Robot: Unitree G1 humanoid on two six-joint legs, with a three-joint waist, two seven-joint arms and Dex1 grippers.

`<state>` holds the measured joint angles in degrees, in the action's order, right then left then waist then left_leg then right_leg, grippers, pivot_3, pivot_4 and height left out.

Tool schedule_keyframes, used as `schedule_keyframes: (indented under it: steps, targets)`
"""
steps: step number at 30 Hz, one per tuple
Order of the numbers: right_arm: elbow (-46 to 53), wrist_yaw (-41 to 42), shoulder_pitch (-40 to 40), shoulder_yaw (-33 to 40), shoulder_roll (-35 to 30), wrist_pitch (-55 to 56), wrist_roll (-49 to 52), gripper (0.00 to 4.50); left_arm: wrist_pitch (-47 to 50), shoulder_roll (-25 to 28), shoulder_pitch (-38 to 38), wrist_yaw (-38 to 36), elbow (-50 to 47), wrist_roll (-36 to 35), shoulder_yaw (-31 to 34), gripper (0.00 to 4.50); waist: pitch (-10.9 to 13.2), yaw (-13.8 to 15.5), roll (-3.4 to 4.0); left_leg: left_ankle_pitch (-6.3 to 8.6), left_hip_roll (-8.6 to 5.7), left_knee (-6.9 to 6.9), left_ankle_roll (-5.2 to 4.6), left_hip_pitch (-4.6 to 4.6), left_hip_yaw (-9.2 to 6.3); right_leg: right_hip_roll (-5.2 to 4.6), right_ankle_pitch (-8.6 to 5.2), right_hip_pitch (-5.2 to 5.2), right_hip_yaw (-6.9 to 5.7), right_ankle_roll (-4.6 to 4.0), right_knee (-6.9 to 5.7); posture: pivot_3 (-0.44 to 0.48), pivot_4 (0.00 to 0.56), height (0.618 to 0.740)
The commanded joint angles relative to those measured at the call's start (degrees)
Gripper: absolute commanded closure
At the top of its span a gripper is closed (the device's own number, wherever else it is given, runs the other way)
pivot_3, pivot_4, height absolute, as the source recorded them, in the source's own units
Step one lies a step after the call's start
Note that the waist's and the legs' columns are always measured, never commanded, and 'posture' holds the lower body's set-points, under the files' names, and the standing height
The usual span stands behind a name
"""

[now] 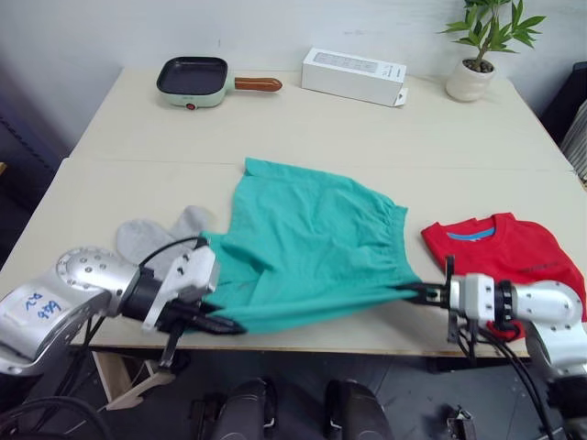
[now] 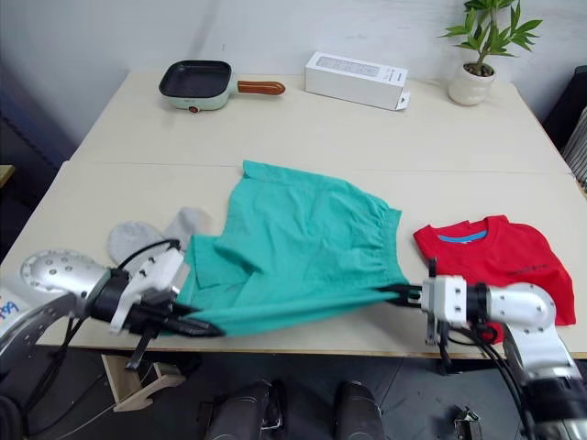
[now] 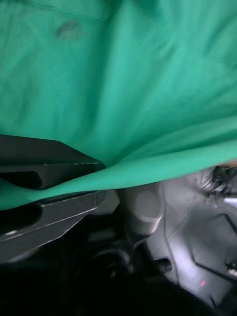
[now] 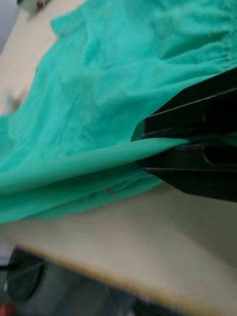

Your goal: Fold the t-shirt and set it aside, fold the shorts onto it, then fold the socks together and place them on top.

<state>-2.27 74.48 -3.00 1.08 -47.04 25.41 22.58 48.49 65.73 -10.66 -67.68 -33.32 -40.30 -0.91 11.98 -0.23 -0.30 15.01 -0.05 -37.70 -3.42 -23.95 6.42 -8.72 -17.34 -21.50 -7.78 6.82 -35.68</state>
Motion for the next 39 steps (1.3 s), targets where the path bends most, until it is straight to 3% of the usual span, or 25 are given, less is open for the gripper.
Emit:
schedule_keyframes:
  steps: [1, 3, 8, 13, 20, 24, 28, 31, 36, 37, 39]
  targets:
    - [1.9, -2.7, 2.1, 5.8, -2.4, -6.2, 3.4, 4.5, 0.5, 1.9, -0.8, -1.2, 2.3, 0.0, 2.2, 4.45, 0.0, 0.2, 0.0, -0.01, 0.07, -0.02, 0.02, 0.0, 0.06, 0.07, 0.0, 0.0, 0.06, 0.0, 0.07, 0.0, 0.15, 0.74]
    - [4.4, -4.0, 2.6, 6.5, -2.4, -10.3, 5.5, 4.5, -0.6, 1.1, -3.0, -1.3, 4.6, 0.3, 2.0, 4.45, 0.0, 0.3, 0.0, 0.1, 0.12, -0.06, 0.23, 0.02, 0.1, 0.1, -0.01, 0.01, 0.15, -0.01, 0.06, 0.0, 0.15, 0.74]
    - [9.4, -5.4, -1.2, 8.3, -6.3, -27.3, 13.0, 4.5, -8.4, -2.5, -21.7, -9.0, 20.4, 6.4, -5.1, 4.45, 0.0, 1.1, 0.01, 0.06, 0.09, -0.11, 0.31, -0.01, 0.09, 0.1, -0.01, -0.07, 0.38, -0.05, 0.04, 0.0, 0.15, 0.74]
    - [6.4, -13.1, -12.1, 8.7, -7.4, -47.7, 18.9, 4.5, -26.2, -16.7, -46.6, -8.7, 51.4, 20.3, -12.2, 4.45, 0.0, 1.8, -0.01, -0.07, 0.13, -0.26, 0.03, -0.23, 0.11, 0.22, -0.01, -0.23, 0.2, -0.04, -0.05, 0.0, 0.15, 0.74]
    - [-4.7, -22.6, -26.0, 3.9, -1.5, -50.0, 7.8, 4.5, -56.7, -32.9, -65.7, 0.0, 90.2, 33.6, -12.6, 4.45, -0.1, 1.3, -0.13, 0.05, 0.0, -0.36, -0.43, -0.34, 0.64, 0.13, 0.17, -0.39, 0.06, 0.29, -0.13, 0.0, 0.15, 0.74]
    - [-6.1, -27.0, -28.7, 3.0, 2.5, -50.2, 3.9, 4.5, -64.9, -36.0, -68.9, 5.9, 101.0, 40.7, -13.9, 4.45, -0.1, 0.8, -0.13, 0.08, -0.07, -0.41, -0.52, -0.89, 0.78, 0.09, 0.22, -0.98, 0.15, 0.38, -0.27, 0.0, 0.15, 0.74]
    - [-7.7, -29.8, -28.9, 2.5, 5.7, -47.1, -0.1, 4.5, -67.0, -37.6, -68.6, 12.1, 106.0, 46.0, -14.5, 4.45, -0.1, 0.2, -0.15, -0.03, -0.09, -0.49, -0.58, -1.24, 0.74, 0.1, 0.25, -1.21, 0.08, 0.43, -0.3, 0.0, 0.15, 0.74]
    - [-8.5, -32.8, -28.0, 3.2, 8.0, -45.3, -2.4, 4.5, -70.6, -39.4, -67.3, 20.2, 107.1, 46.7, -12.1, 4.45, -0.1, 0.2, -0.16, -0.09, -0.12, -0.53, -0.66, -1.26, 0.74, 0.08, 0.3, -1.2, 0.17, 0.54, -0.29, 0.0, 0.15, 0.74]
    - [-7.2, -36.3, -24.4, 5.2, 10.8, -40.7, -4.2, 4.5, -72.6, -41.4, -65.4, 25.2, 107.7, 44.5, -6.4, 4.45, -0.1, 0.2, -0.16, -0.11, -0.16, -0.58, -0.7, -1.24, 0.66, 0.02, 0.34, -1.14, 0.17, 0.59, -0.3, 0.0, 0.15, 0.74]
    - [-6.8, -37.4, -23.9, 6.1, 11.4, -40.1, -4.0, 3.98, -72.9, -41.6, -65.2, 26.1, 107.6, 44.2, -5.4, 4.06, -0.1, 0.1, -0.16, -0.11, -0.15, -0.57, -0.69, -1.24, 0.66, 0.02, 0.34, -1.14, 0.17, 0.59, -0.3, 0.0, 0.15, 0.74]
    - [-6.5, -39.5, -22.9, 7.3, 11.9, -37.9, -5.0, 3.45, -72.2, -41.3, -64.7, 26.0, 107.6, 44.1, -3.9, 3.57, -0.1, 0.1, -0.16, -0.11, -0.16, -0.55, -0.69, -1.25, 0.67, 0.04, 0.34, -1.16, 0.17, 0.6, -0.3, 0.0, 0.15, 0.74]
